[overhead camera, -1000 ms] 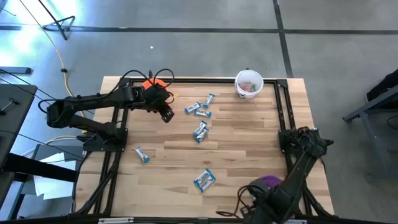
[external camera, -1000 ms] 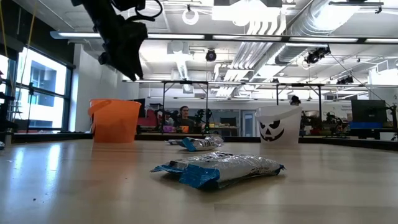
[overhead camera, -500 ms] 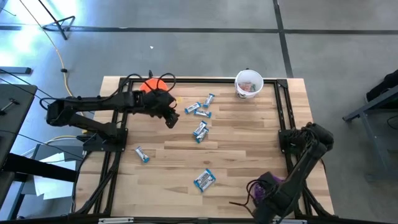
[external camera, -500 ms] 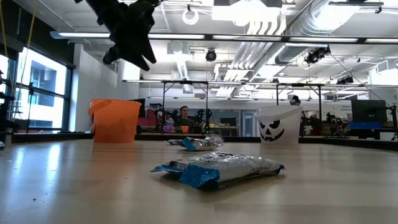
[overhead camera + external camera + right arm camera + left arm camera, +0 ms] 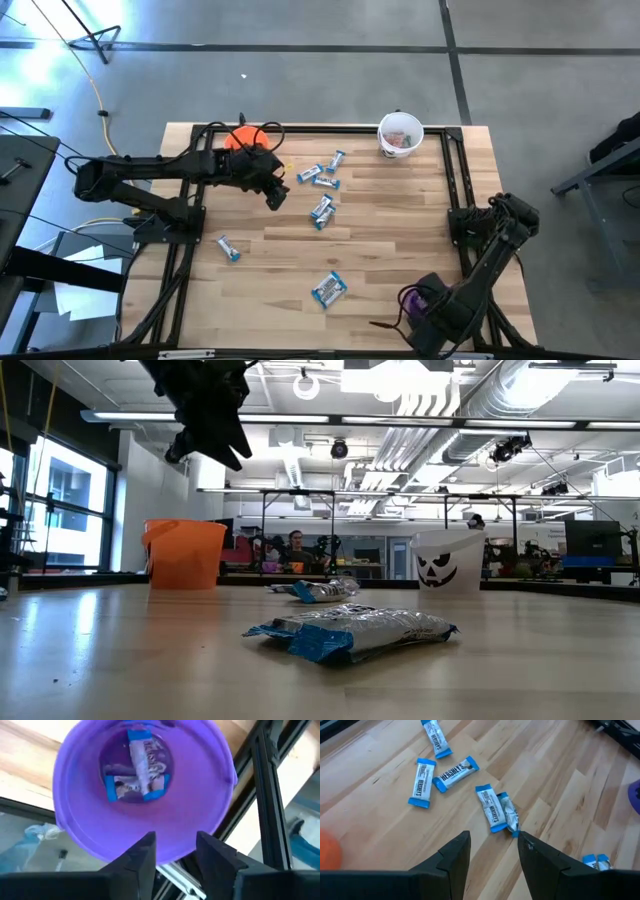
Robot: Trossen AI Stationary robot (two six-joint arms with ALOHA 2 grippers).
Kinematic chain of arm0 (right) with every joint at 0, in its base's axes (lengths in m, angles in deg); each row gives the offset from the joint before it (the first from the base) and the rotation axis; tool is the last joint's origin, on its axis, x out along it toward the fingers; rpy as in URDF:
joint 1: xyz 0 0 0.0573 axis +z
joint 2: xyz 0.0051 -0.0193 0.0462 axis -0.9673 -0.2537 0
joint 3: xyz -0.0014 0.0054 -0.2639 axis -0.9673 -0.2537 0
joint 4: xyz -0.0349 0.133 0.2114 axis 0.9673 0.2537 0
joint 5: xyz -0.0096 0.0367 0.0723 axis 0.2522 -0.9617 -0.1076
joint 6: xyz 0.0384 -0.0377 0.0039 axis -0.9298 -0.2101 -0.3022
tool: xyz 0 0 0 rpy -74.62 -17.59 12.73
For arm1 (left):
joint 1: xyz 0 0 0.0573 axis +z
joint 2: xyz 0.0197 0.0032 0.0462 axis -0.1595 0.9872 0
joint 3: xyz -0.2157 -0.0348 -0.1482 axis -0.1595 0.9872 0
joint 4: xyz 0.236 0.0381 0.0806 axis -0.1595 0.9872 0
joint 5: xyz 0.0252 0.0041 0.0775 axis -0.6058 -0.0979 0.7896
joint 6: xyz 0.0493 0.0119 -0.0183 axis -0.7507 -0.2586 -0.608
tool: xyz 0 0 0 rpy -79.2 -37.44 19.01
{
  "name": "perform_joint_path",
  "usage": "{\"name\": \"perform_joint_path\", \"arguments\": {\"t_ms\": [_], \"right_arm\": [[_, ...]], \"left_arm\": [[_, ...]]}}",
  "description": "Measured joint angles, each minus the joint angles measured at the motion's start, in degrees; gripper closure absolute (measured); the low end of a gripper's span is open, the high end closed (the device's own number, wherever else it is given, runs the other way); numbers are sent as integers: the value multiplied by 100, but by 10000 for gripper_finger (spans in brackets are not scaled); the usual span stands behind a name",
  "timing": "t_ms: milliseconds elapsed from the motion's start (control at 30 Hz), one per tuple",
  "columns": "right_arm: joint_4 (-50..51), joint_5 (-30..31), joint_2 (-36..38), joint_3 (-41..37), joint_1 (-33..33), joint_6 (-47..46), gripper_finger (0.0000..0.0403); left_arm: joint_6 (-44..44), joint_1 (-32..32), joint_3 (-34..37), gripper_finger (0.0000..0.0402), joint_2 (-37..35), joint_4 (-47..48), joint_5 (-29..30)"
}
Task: Sort candy
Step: Put the white chocolate into the violet bucket
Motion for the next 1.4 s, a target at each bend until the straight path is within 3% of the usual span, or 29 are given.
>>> {"name": "perform_joint_path", "arguments": {"t_ms": [133, 233, 400, 700, 1000, 1200, 1400], "right_arm": [[-350, 58, 96, 2, -89, -95, 254], [-819, 586, 202, 4, -246, 62, 255], [-1609, 1693, 364, 7, -615, 935, 265], [-1900, 2381, 313, 7, -1545, 2549, 270], [-3230, 2570, -100, 7, -2095, 3443, 269], [-3419, 2452, -632, 7, -2169, 3410, 269], [-3763, 2382, -1014, 7, -2225, 3948, 269]], "left_arm": [[-1, 0, 0, 249, 0, 3, 9], [-72, 0, 0, 249, 0, 4, 9], [-247, 2, 0, 249, 0, 6, 9], [-760, 2, -2, 249, 0, 65, -52], [-1375, 13, -4, 249, 2, 839, -322], [-1826, 13, -4, 249, -11, 1381, -319], [-2293, 14, -4, 249, -13, 1449, -319]]}}
